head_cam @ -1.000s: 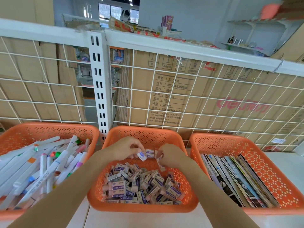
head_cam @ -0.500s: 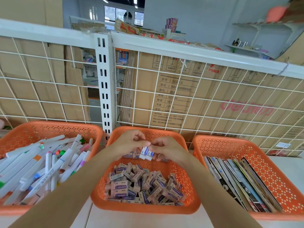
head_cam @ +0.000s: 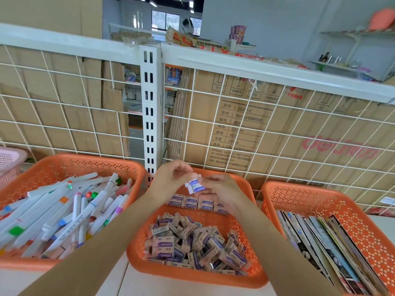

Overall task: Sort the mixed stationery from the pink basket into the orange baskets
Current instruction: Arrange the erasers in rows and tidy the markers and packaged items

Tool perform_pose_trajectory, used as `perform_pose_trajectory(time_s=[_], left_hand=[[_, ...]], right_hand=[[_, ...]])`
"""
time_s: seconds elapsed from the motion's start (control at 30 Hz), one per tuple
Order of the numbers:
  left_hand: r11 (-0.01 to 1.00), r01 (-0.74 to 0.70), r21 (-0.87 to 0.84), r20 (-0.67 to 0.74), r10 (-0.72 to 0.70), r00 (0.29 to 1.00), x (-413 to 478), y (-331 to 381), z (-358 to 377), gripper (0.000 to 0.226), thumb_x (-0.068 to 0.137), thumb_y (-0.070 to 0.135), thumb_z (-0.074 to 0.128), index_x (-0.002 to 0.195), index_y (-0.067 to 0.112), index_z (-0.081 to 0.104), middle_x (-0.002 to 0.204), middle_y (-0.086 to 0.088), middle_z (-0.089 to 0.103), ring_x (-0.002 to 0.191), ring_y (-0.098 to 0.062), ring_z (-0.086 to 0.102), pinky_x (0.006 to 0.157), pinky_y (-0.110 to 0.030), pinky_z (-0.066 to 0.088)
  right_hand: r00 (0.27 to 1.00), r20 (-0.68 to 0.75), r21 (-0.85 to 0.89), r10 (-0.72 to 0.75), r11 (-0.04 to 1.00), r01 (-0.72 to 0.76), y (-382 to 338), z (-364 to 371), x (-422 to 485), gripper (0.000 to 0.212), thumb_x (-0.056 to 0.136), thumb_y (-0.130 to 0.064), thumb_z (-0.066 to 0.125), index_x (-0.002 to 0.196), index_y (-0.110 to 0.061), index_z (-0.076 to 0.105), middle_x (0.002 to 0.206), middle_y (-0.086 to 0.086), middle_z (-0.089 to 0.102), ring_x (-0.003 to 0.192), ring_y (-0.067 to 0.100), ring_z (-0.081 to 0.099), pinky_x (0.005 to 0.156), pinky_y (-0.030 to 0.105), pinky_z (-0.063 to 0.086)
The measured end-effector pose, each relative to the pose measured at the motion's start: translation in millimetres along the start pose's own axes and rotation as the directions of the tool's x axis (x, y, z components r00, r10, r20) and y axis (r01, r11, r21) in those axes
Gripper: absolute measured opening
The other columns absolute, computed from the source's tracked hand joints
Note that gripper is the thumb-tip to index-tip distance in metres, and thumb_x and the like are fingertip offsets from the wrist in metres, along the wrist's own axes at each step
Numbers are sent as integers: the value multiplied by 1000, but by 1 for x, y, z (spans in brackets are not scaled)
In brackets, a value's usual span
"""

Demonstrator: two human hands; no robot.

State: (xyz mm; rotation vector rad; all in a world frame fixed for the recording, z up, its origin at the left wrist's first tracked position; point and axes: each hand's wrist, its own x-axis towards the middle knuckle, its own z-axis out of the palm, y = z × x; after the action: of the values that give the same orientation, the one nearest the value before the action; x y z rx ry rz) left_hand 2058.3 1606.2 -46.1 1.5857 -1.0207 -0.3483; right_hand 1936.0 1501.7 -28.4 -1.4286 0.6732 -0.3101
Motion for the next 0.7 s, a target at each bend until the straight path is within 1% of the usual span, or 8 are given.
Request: perform_pose_trajectory(time_s=[0.1, 0.17, 0.33, 0.4, 0.47, 0.53, 0.6, 0.7], left_hand=[[928, -164, 335, 141, 122, 982, -2, -5, -4, 30, 71, 20, 79, 97, 23, 63, 92, 16, 61, 89, 1, 55, 82, -14, 41], [859, -225, 460, 164, 167, 972, -2, -7, -4, 35, 72, 21, 79, 102, 22, 62, 94, 15, 57, 91, -3, 51, 82, -19, 40], [816, -246, 523, 242, 135, 961, 6, -9, -6, 30, 75, 16, 74, 101, 19, 61, 90, 12, 57, 87, -8, 54, 78, -25, 44], [819, -235, 524, 268, 103, 958, 8, -11, -8, 30, 75, 15, 74, 101, 19, 61, 89, 10, 58, 85, -6, 54, 76, -23, 43], [833, -204, 514, 292, 53, 955, 9, -16, -11, 33, 74, 14, 74, 103, 20, 59, 92, 10, 58, 83, -1, 51, 74, -16, 41], [849, -185, 496, 330, 13, 944, 9, -18, -12, 38, 73, 14, 76, 104, 21, 55, 95, 11, 58, 83, 5, 50, 73, -8, 39], [850, -188, 492, 367, -6, 930, 10, -18, -13, 42, 72, 14, 76, 106, 19, 53, 97, 9, 57, 85, 4, 51, 74, -8, 41], [841, -175, 512, 392, -48, 919, 11, -14, -14, 47, 74, 14, 75, 114, 17, 50, 101, 6, 57, 90, -6, 53, 79, -15, 44]], right_hand=[[998, -49, 116, 35, 993, -29, -2, 1, 6, 16, 87, -6, 64, 95, 7, 60, 81, 17, 68, 61, 17, 69, 58, 22, 57], [998, -41, 114, 56, 992, -51, -2, 3, 10, 13, 86, -6, 65, 91, 4, 60, 81, 17, 68, 61, 17, 69, 58, 22, 57], [997, -15, -3, 76, 997, -76, 4, 1, 15, 25, 85, -10, 68, 103, 4, 61, 91, 18, 71, 71, 19, 71, 63, 22, 57], [1000, -1, -184, -2, 983, 1, 9, -2, 18, 33, 83, -12, 70, 113, 0, 61, 102, 15, 69, 79, 18, 69, 66, 22, 57], [982, 80, -525, -173, 830, 189, 14, -7, 22, 47, 80, -15, 74, 123, -8, 56, 117, 8, 63, 94, 13, 62, 79, 25, 54], [934, 234, -753, -271, 557, 350, 14, -8, 23, 52, 77, -20, 75, 125, -15, 56, 120, 1, 60, 99, 10, 56, 87, 24, 46], [895, 326, -836, -304, 349, 423, 14, -7, 23, 47, 78, -26, 74, 120, -16, 59, 114, -1, 60, 98, 12, 54, 81, 23, 40], [873, 348, -863, -342, 247, 441, 16, -3, 25, 42, 80, -32, 71, 117, -18, 59, 109, -3, 61, 97, 13, 55, 73, 23, 38]])
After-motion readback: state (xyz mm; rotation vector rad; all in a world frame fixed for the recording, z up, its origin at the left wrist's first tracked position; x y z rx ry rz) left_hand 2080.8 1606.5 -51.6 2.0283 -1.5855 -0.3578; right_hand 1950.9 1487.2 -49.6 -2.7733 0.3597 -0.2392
